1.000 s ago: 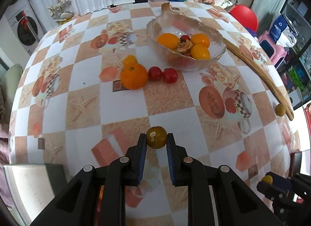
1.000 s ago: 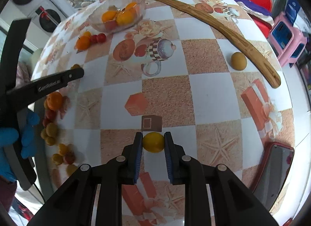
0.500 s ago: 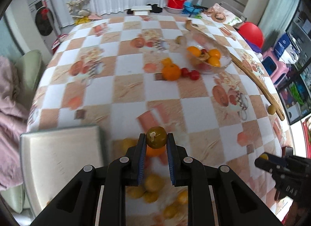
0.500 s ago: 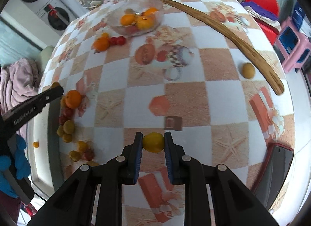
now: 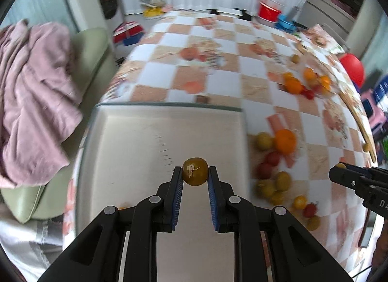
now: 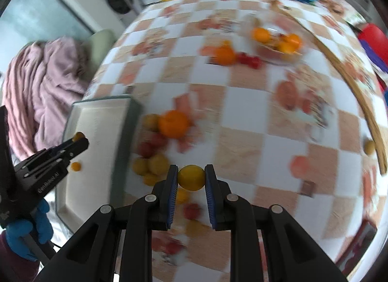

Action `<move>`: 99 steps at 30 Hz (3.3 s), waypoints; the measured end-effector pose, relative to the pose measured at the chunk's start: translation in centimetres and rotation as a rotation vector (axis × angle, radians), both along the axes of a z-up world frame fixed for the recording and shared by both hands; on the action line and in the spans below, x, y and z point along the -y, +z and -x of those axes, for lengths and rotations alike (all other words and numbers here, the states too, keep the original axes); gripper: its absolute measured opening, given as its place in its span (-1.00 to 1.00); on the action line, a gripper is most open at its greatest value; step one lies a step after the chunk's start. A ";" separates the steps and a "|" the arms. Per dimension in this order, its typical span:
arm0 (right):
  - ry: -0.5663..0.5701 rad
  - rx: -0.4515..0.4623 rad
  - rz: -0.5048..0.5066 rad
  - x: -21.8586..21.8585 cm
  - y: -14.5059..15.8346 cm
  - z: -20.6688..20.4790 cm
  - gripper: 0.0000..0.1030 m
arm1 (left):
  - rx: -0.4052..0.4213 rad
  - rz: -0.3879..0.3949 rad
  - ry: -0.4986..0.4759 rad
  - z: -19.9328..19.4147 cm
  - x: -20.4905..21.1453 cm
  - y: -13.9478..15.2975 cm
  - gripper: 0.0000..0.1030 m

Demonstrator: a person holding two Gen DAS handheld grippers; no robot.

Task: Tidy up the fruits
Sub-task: 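Carry both yellow fruits to the white tray and open both tools, then grasp a yellow fruit with the right tool near the wooden stick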

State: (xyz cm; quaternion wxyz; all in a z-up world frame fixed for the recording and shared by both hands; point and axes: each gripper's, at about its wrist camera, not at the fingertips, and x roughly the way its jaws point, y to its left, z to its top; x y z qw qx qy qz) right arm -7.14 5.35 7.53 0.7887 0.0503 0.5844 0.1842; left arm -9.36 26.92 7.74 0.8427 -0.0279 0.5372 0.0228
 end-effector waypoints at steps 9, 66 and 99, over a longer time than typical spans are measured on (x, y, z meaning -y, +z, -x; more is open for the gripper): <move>0.132 -0.014 -0.047 -8.1 -0.5 -2.0 -0.53 | 0.008 -0.031 0.095 -0.1 -4.8 -1.5 -0.58; -0.182 -0.085 0.047 5.3 -2.9 1.3 0.55 | 0.005 -0.074 -0.209 1.6 6.3 0.2 0.47; -0.560 -0.007 0.256 25.3 -5.8 -1.9 0.36 | -0.121 -0.074 -0.202 4.2 14.2 -6.5 0.47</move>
